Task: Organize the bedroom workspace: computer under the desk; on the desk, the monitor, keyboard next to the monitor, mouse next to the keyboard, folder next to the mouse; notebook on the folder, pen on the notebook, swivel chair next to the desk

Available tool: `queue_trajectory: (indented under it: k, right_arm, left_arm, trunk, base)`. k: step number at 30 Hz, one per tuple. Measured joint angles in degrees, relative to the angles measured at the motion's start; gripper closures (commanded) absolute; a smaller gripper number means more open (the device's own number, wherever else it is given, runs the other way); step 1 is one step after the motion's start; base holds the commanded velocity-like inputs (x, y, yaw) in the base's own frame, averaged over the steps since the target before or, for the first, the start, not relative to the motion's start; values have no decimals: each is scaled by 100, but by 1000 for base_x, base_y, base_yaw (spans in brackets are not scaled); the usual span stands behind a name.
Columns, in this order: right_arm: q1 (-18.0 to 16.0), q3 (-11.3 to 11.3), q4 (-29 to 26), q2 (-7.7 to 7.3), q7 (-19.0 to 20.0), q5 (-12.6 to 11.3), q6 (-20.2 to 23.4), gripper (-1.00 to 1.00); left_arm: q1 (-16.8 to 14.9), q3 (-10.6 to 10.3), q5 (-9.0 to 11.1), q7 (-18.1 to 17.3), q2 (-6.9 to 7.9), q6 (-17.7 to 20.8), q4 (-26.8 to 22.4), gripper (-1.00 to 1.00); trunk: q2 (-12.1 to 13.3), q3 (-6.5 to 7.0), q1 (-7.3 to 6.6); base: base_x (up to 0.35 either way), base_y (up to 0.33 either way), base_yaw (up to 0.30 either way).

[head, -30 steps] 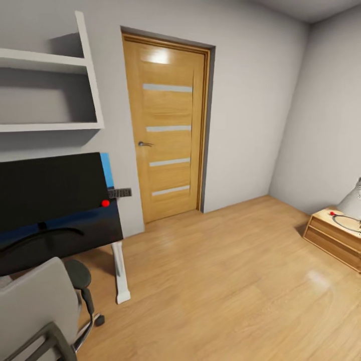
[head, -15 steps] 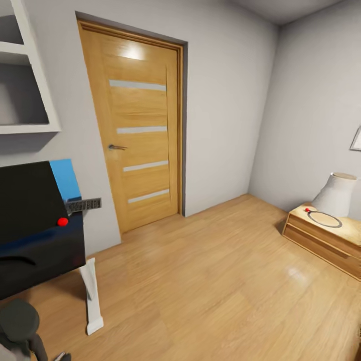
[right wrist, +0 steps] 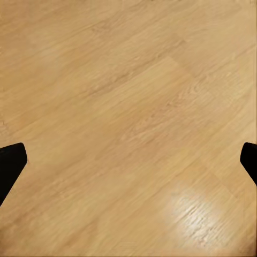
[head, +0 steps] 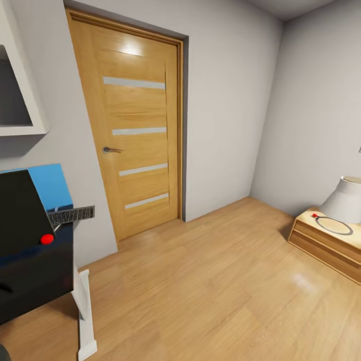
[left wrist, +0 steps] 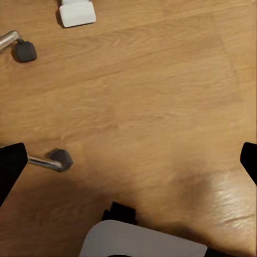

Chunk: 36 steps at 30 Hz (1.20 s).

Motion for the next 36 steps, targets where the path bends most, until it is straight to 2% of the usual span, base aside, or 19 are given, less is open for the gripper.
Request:
queue_trajectory:
  k: [36]
  right_arm:
    - [0,-7,-22,-19,-2,0,-9,-100]
  left_arm:
    - [-2,0,-8,0,-7,1,8,-100]
  trunk:
    - [0,0,0]
  base:
    - [327,14,0]
